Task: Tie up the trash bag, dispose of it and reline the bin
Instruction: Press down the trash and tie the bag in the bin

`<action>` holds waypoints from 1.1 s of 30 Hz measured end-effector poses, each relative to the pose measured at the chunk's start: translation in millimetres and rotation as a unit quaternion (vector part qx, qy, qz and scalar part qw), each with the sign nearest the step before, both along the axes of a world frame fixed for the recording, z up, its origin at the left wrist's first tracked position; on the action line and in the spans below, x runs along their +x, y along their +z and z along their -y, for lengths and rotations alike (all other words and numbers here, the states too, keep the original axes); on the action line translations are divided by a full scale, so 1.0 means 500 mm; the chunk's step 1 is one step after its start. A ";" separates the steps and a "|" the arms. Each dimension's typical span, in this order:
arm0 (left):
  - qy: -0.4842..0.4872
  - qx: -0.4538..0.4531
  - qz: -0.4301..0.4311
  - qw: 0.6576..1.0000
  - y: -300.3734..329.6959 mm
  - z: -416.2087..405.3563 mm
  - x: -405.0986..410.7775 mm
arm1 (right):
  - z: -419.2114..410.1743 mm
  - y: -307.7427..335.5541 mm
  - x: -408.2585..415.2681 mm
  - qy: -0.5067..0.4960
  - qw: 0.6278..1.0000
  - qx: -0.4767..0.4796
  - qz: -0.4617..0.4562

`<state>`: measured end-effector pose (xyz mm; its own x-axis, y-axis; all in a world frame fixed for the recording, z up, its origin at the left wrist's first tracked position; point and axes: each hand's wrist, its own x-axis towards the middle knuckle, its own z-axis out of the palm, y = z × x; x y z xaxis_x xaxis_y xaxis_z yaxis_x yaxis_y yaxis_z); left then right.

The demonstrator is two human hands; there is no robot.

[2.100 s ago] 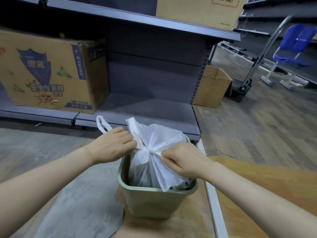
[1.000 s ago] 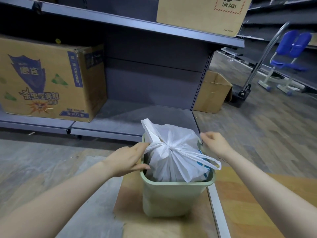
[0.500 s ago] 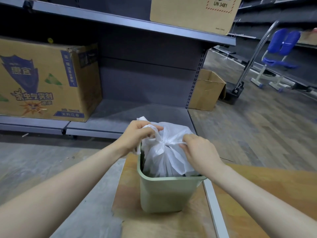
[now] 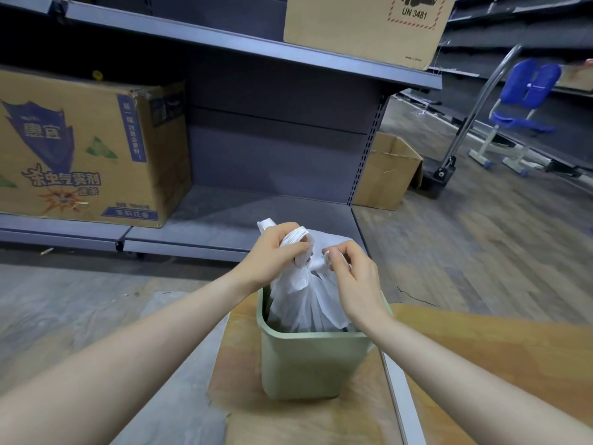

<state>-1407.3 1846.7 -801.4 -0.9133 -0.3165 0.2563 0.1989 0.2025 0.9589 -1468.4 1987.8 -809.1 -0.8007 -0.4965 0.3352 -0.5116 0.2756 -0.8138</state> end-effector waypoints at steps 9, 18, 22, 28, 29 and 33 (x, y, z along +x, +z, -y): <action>-0.004 -0.025 0.015 1.000 -0.015 -0.001 -0.017 | 0.029 -0.004 -0.019 0.028 0.980 -0.169 0.098; 0.012 0.014 -0.079 0.997 0.116 -0.007 -0.108 | 0.048 0.125 -0.109 0.056 0.983 -0.175 0.008; 0.023 0.007 -0.080 0.997 0.198 -0.002 -0.144 | 0.052 0.203 -0.145 0.052 0.986 -0.155 0.026; 0.046 0.067 -0.069 0.994 0.159 0.033 -0.097 | 0.042 0.169 -0.114 0.100 0.993 -0.059 0.027; 0.044 0.073 -0.062 0.994 0.152 0.040 -0.086 | 0.040 0.164 -0.106 0.109 0.993 -0.039 0.030; 0.061 0.064 -0.025 0.996 0.122 0.057 -0.044 | 0.036 0.143 -0.068 0.133 0.991 0.006 0.028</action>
<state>-1429.2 1818.4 -740.6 -0.8529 -0.4573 0.2518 0.2292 0.1054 0.9677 -1502.2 1970.0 -737.3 -0.6580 -0.6967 0.2856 -0.5210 0.1473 -0.8408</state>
